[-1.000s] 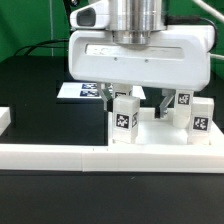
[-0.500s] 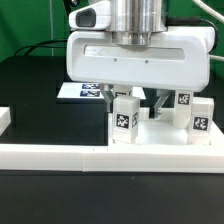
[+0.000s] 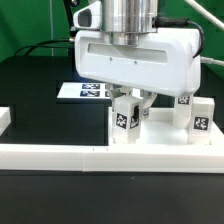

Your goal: Assemble square table

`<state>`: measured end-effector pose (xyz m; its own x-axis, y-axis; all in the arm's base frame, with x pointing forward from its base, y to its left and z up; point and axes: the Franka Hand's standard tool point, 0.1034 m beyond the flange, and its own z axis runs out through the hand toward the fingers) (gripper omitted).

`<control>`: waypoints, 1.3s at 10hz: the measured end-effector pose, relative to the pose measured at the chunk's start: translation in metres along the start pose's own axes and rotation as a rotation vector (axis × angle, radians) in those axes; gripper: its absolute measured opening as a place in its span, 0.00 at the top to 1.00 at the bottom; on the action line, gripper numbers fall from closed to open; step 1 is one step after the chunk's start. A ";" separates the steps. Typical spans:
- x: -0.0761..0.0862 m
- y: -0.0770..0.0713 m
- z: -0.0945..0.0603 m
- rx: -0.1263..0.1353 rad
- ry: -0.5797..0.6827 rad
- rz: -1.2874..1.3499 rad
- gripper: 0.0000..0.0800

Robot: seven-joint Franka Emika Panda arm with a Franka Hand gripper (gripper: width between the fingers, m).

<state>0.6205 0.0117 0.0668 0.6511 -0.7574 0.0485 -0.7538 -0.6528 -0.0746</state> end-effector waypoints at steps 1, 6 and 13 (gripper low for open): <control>0.000 0.000 0.001 0.000 0.000 0.108 0.64; 0.003 0.000 0.001 0.027 -0.092 0.983 0.64; 0.003 -0.001 0.000 0.029 -0.125 1.244 0.63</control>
Offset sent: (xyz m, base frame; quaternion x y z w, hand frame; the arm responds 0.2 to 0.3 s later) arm 0.0081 -0.0042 -0.0027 -0.0219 0.0004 0.2370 0.9713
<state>0.6233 0.0103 0.0665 -0.4953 -0.8528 -0.1656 -0.8624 0.5056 -0.0238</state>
